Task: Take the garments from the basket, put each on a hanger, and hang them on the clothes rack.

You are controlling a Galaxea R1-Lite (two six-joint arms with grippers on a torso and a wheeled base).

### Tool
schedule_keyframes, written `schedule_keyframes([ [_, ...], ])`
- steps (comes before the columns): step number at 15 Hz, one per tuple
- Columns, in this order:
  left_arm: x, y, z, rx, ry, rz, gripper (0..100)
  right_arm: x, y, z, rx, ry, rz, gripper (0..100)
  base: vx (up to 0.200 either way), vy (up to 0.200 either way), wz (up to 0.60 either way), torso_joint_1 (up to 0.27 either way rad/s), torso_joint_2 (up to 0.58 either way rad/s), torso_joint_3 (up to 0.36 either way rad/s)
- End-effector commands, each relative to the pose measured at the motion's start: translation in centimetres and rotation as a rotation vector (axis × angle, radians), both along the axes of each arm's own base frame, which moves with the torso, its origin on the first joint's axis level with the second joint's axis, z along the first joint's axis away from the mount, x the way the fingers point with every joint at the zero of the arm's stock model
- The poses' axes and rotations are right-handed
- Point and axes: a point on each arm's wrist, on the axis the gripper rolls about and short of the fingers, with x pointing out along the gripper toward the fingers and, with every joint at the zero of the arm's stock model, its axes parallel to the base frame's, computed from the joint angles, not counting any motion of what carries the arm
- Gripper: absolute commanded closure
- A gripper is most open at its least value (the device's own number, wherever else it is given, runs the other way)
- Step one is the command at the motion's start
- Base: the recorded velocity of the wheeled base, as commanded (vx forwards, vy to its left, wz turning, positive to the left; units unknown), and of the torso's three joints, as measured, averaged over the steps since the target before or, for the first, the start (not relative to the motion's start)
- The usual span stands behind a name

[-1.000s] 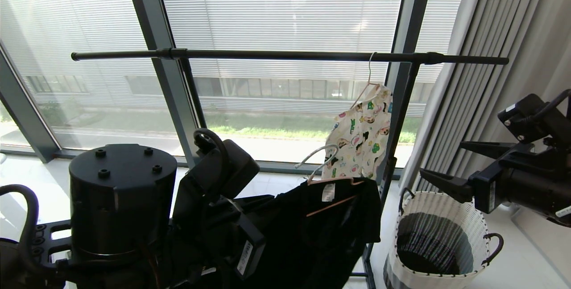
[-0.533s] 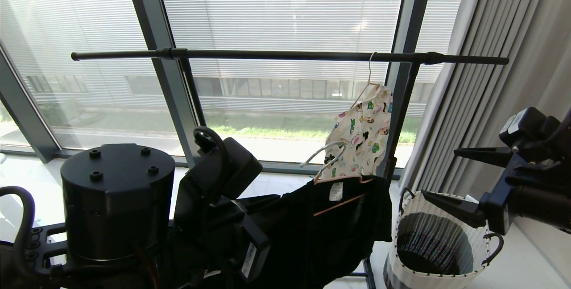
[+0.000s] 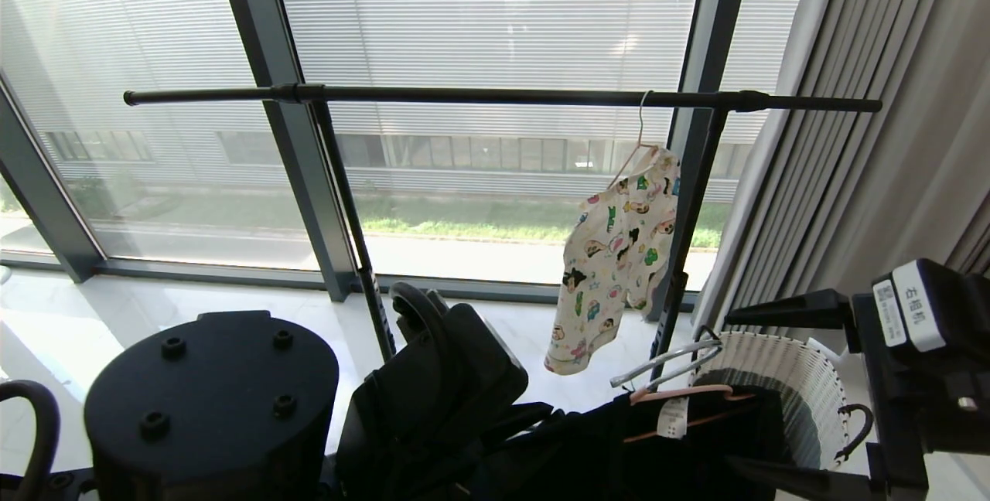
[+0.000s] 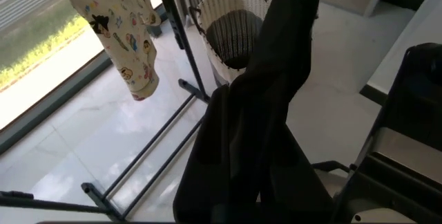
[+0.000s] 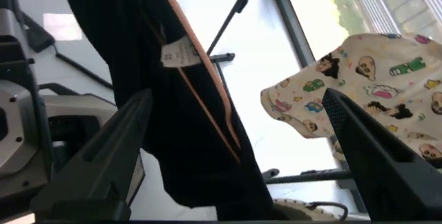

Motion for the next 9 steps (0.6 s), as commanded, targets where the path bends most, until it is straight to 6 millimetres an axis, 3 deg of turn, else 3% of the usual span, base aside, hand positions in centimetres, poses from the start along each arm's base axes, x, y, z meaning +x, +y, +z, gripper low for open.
schedule_keyframes([
  [1, -0.1, -0.3, -0.1, 0.001, 0.000, -0.008, 100, -0.2, 1.3, -0.8, -0.032, 0.031, 0.063, 0, 0.000, 0.000, 0.00, 0.000, 0.00, 0.000],
  [9, -0.9, -0.7, 0.2, -0.009, -0.008, -0.042, 100, 1.8, 3.0, -3.2, -0.132, 0.104, 0.008, 0, 0.000, 0.000, 0.00, 0.000, 0.00, 0.000],
])
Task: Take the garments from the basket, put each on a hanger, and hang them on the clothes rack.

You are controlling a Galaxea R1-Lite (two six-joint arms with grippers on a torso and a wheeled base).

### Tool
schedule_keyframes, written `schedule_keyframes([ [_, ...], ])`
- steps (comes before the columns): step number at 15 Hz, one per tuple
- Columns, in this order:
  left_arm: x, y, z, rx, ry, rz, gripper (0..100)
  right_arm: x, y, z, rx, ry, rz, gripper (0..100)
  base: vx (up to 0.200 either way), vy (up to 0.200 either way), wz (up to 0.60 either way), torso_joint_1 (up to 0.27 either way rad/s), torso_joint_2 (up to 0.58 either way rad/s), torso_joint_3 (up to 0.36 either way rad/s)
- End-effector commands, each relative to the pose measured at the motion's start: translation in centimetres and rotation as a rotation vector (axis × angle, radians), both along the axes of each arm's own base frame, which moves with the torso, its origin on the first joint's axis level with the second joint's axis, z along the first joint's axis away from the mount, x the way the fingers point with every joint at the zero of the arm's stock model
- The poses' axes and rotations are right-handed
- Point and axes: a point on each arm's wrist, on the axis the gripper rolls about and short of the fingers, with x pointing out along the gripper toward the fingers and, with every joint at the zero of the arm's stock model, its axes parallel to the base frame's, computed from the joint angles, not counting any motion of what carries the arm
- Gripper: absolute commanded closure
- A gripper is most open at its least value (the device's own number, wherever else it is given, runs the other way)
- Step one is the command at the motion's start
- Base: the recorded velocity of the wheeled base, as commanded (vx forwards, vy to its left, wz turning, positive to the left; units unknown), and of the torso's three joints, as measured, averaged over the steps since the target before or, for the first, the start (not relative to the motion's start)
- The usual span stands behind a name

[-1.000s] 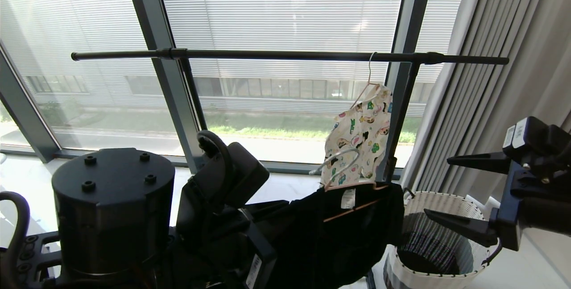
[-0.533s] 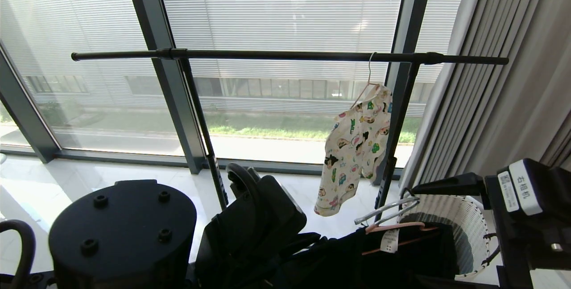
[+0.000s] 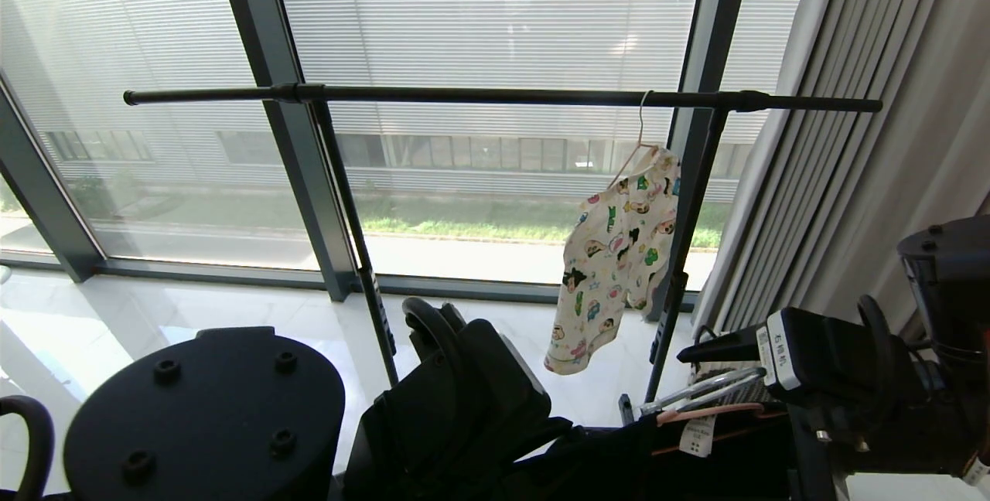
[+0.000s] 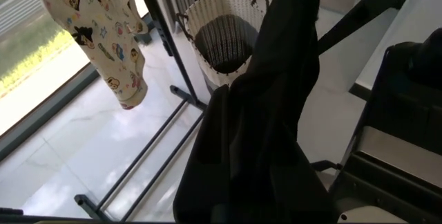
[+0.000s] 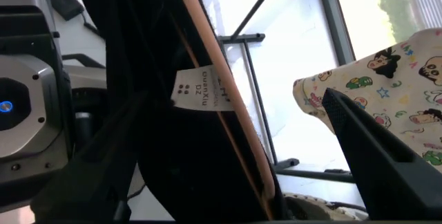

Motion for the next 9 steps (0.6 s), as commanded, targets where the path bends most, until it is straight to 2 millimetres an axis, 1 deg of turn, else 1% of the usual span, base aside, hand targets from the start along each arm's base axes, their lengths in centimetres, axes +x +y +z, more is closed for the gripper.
schedule_keyframes([
  [1, -0.07, 0.06, 0.10, -0.004, -0.002, 0.000, 100, 0.43, 0.22, -0.65, -0.021, 0.022, -0.006, 0, 0.000, 0.000, 0.00, 0.000, 0.00, 0.000],
  [3, -0.06, 0.05, 0.15, -0.005, -0.003, 0.000, 100, 0.57, 0.08, -0.65, -0.021, 0.022, -0.017, 0, 0.000, 0.000, 0.00, 0.000, 0.00, 0.000],
  [4, -0.14, -0.05, 0.15, -0.005, -0.003, -0.005, 100, 0.60, 0.02, -0.61, -0.019, 0.019, -0.020, 100, 0.000, 0.000, 0.00, 0.000, 0.00, 0.000],
  [9, -0.59, -0.29, 0.27, -0.009, -0.005, -0.026, 100, 0.76, 0.10, -0.34, -0.007, -0.015, -0.038, 100, 0.000, 0.000, 0.00, 0.000, 0.00, 0.000],
])
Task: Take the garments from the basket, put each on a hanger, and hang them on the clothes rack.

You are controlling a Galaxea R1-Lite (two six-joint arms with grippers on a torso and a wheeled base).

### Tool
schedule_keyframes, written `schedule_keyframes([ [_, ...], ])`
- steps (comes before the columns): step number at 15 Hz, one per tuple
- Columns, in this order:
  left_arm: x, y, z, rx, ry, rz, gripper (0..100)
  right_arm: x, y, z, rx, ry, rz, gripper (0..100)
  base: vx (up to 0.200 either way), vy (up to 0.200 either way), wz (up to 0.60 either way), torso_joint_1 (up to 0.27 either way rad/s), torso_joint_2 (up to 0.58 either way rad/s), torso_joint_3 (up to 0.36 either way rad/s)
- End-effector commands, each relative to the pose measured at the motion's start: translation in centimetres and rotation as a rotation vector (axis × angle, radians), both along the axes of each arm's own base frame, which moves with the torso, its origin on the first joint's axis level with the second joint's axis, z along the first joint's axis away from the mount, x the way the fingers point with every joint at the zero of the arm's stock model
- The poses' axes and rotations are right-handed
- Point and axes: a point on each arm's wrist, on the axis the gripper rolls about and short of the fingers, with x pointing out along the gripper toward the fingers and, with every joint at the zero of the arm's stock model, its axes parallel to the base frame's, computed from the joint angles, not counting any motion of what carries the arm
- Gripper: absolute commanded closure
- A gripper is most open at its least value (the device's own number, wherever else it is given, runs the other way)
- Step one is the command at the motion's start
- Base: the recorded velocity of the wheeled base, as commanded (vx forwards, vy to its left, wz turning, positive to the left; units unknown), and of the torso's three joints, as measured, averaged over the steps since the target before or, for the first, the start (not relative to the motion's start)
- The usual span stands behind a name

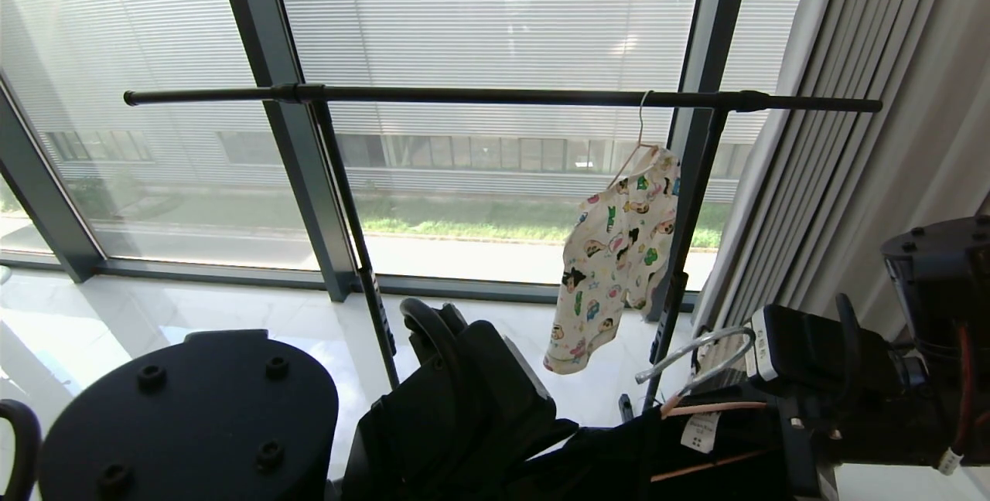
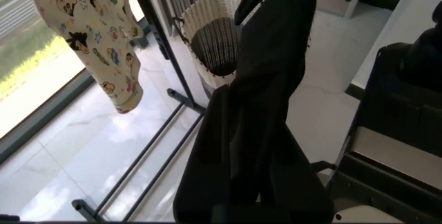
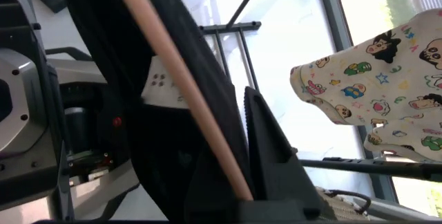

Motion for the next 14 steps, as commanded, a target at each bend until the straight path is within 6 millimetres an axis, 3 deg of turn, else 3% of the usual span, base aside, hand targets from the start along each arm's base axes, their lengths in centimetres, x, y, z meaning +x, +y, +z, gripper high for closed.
schedule_keyframes([
  [1, -0.2, -0.1, 0.0, 0.000, 0.000, -0.009, 100, 0.0, 0.1, 0.1, 0.012, -0.013, 0.002, 100, 0.000, 0.000, 0.00, 0.000, 0.00, 0.000],
  [3, -0.2, -0.1, 0.0, 0.001, 0.000, -0.010, 100, 0.1, 0.1, 0.3, 0.024, -0.029, 0.005, 100, 0.000, 0.000, 0.00, 0.000, 0.00, 0.000],
  [4, -0.3, -0.1, -0.1, 0.004, 0.002, -0.013, 0, 0.1, 0.1, 0.4, 0.030, -0.051, 0.018, 100, 0.000, 0.000, 0.00, 0.000, 0.00, 0.000],
  [6, -0.2, 0.0, -0.1, 0.007, -0.001, 0.001, 0, -0.2, -0.1, 0.4, 0.053, -0.080, 0.044, 100, 0.000, 0.000, 0.00, 0.000, 0.00, 0.000],
  [8, 0.2, 0.6, -0.7, 0.042, -0.027, 0.121, 0, -0.3, -1.0, 0.5, 0.086, -0.146, 0.052, 100, 0.000, 0.000, 0.00, 0.000, 0.00, 0.000],
  [14, -1.7, 6.2, -2.2, 0.047, -0.016, 0.193, 0, 0.8, -4.1, 1.2, 0.103, -0.215, -0.030, 100, 0.000, 0.000, 0.00, 0.000, 0.00, 0.000],
])
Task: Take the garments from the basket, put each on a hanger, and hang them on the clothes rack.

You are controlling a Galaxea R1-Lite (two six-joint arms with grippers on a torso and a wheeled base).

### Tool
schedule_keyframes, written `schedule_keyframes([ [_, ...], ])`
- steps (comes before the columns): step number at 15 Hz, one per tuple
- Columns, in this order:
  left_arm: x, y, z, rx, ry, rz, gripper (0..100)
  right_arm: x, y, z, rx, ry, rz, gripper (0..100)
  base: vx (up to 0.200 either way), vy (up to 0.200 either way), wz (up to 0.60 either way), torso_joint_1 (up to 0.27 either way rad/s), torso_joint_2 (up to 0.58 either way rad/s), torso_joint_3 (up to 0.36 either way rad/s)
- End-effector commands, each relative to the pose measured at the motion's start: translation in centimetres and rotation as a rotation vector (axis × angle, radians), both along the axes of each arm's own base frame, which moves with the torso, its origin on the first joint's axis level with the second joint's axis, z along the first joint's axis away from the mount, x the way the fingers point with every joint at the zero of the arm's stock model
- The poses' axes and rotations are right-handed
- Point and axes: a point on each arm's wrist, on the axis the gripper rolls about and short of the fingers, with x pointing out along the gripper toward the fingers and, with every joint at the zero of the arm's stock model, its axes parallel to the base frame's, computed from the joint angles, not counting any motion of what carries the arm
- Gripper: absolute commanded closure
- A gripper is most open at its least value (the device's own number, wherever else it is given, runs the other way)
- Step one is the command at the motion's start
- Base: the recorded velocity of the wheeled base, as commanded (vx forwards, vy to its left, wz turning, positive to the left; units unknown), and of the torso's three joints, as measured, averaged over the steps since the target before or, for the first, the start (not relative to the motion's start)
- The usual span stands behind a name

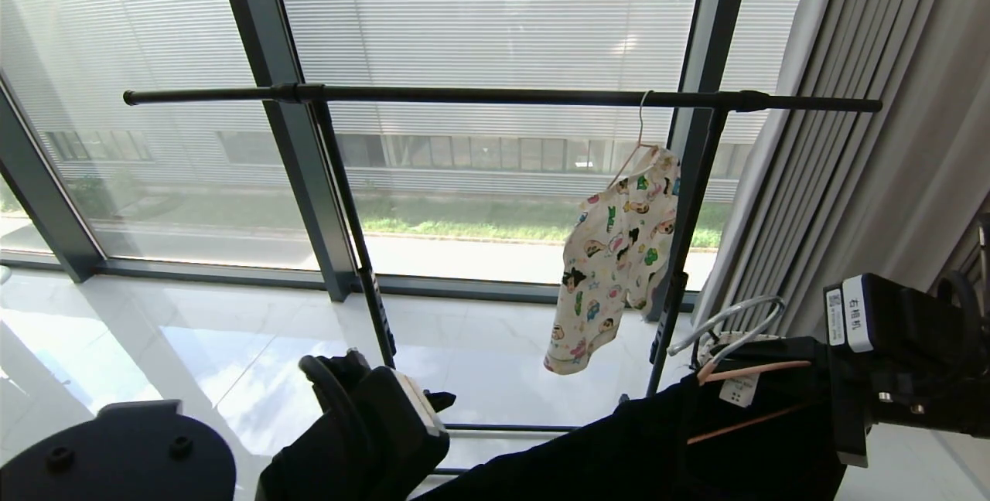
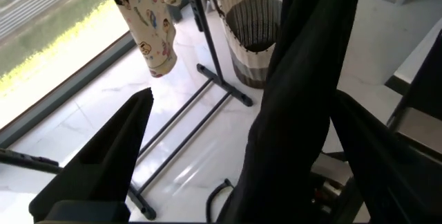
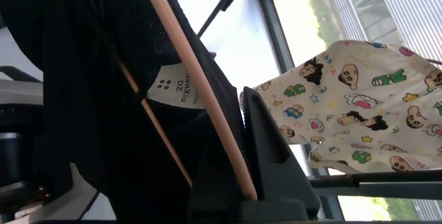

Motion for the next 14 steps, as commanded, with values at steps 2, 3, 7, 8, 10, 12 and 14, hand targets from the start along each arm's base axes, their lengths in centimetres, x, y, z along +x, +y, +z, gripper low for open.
schedule_keyframes([
  [2, -1.4, 4.3, -0.7, -0.026, -0.017, 0.051, 0, 0.2, -0.8, 0.3, 0.009, -0.014, -0.039, 100, 0.000, 0.000, 0.00, 0.000, 0.00, 0.000],
  [3, -1.5, 5.3, -1.2, -0.020, -0.015, 0.085, 0, 0.2, -0.8, 0.4, 0.010, -0.015, -0.039, 100, 0.000, 0.000, 0.00, 0.000, 0.00, 0.000],
  [7, -1.1, 7.0, -2.9, 0.028, 0.016, 0.180, 0, 0.0, -0.9, 0.7, 0.017, -0.030, -0.037, 100, 0.000, 0.000, 0.00, 0.000, 0.00, 0.000],
  [8, -1.1, 7.1, -3.1, 0.038, 0.023, 0.180, 0, -0.1, -0.9, 0.7, 0.019, -0.032, -0.037, 100, 0.000, 0.000, 0.00, 0.000, 0.00, 0.000],
  [10, -1.2, 7.2, -3.5, 0.054, 0.032, 0.177, 0, -0.2, -1.0, 0.8, 0.020, -0.038, -0.038, 100, 0.000, 0.000, 0.00, 0.000, 0.00, 0.000],
  [12, -1.3, 7.3, -3.9, 0.067, 0.040, 0.178, 0, -0.2, -1.0, 0.9, 0.021, -0.043, -0.037, 100, 0.000, 0.000, 0.00, 0.000, 0.00, 0.000],
  [14, -1.4, 7.4, -3.9, 0.067, 0.039, 0.179, 0, -0.4, -1.0, 1.1, 0.023, -0.052, -0.035, 100, 0.000, 0.000, 0.00, 0.000, 0.00, 0.000],
])
